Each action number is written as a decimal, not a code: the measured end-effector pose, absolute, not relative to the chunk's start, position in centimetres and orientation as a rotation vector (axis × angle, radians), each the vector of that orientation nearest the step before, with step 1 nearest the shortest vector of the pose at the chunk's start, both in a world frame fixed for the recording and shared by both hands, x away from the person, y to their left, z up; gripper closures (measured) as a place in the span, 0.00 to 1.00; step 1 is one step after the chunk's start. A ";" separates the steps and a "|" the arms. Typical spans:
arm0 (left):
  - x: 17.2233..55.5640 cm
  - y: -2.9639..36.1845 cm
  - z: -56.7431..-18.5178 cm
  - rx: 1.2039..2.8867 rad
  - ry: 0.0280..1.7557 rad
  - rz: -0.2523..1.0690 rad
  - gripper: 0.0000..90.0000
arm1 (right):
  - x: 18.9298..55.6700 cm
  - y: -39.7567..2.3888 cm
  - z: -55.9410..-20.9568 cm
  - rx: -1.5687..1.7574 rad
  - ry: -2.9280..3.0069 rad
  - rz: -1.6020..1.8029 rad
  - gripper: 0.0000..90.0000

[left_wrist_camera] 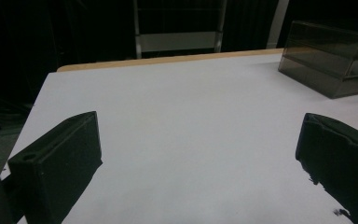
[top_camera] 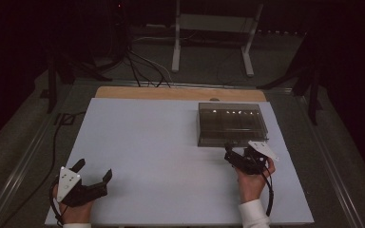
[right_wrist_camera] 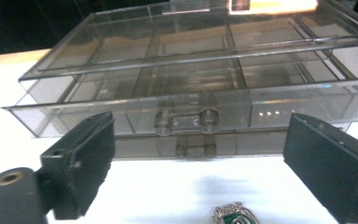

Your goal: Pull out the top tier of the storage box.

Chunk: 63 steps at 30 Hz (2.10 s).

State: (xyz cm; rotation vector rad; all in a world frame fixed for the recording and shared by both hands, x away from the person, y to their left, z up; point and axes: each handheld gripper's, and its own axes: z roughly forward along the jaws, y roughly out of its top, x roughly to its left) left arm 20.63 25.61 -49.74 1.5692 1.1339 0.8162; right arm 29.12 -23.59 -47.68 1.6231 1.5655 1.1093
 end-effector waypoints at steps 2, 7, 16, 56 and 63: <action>20.6 25.6 -49.8 1.568 1.134 0.816 0.01 | 29.1 -23.8 -47.6 1.620 1.584 1.120 0.03; 20.7 25.5 -49.8 1.574 1.130 0.813 0.01 | 29.1 -24.2 -47.4 1.602 1.648 1.119 0.00; 20.7 25.5 -49.8 1.575 1.131 0.811 0.01 | 29.2 -25.3 -46.6 1.611 1.731 1.163 0.00; 20.8 25.4 -49.9 1.579 1.133 0.803 0.01 | 33.8 -26.5 -42.9 1.390 2.178 1.027 0.00; 20.8 25.4 -49.9 1.580 1.132 0.804 0.01 | 34.4 -26.3 -42.6 1.333 2.252 1.014 0.00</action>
